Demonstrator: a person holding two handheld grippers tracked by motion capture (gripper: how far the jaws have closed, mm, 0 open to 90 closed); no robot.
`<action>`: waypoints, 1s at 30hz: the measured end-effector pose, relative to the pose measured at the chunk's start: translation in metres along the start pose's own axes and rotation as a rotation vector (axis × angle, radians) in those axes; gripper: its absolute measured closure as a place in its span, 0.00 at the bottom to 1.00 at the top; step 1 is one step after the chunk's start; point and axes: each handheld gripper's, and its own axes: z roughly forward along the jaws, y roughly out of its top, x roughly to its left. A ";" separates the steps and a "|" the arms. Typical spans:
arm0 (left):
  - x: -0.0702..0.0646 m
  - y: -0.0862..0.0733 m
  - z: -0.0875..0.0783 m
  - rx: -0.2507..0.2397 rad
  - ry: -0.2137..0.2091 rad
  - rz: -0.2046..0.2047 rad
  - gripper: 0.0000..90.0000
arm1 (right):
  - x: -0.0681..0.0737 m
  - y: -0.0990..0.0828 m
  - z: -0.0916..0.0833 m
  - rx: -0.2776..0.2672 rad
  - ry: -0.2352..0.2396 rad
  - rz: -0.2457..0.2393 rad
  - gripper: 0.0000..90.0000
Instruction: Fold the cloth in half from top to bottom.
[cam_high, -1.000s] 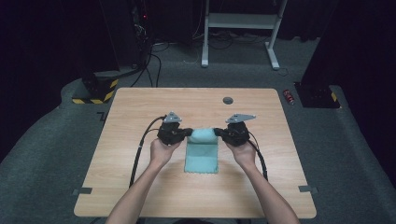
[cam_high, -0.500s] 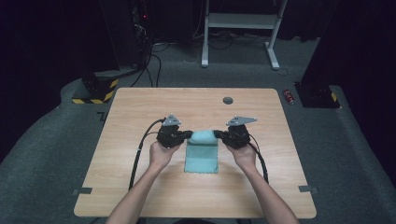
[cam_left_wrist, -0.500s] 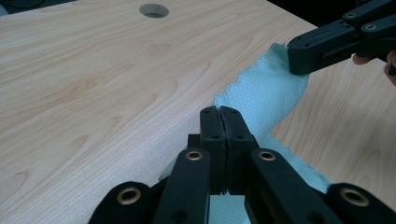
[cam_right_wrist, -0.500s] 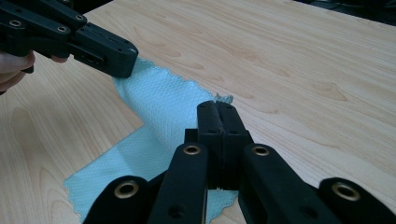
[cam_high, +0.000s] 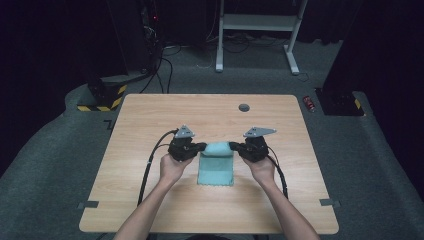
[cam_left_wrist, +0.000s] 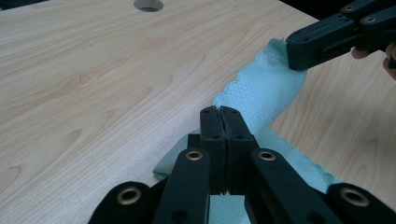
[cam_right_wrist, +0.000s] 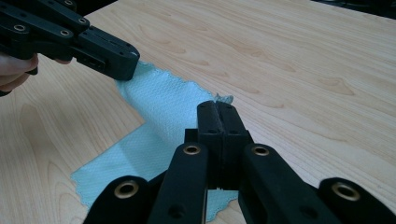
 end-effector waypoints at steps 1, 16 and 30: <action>0.000 0.000 0.000 0.000 0.000 0.002 0.99 | 0.000 -0.001 0.000 0.000 0.001 -0.001 1.00; -0.001 -0.007 -0.002 0.001 -0.010 -0.005 0.99 | 0.005 -0.006 0.000 0.010 0.014 -0.014 1.00; -0.005 -0.013 -0.001 0.002 -0.008 -0.001 0.99 | 0.007 -0.011 -0.001 0.019 0.019 -0.015 1.00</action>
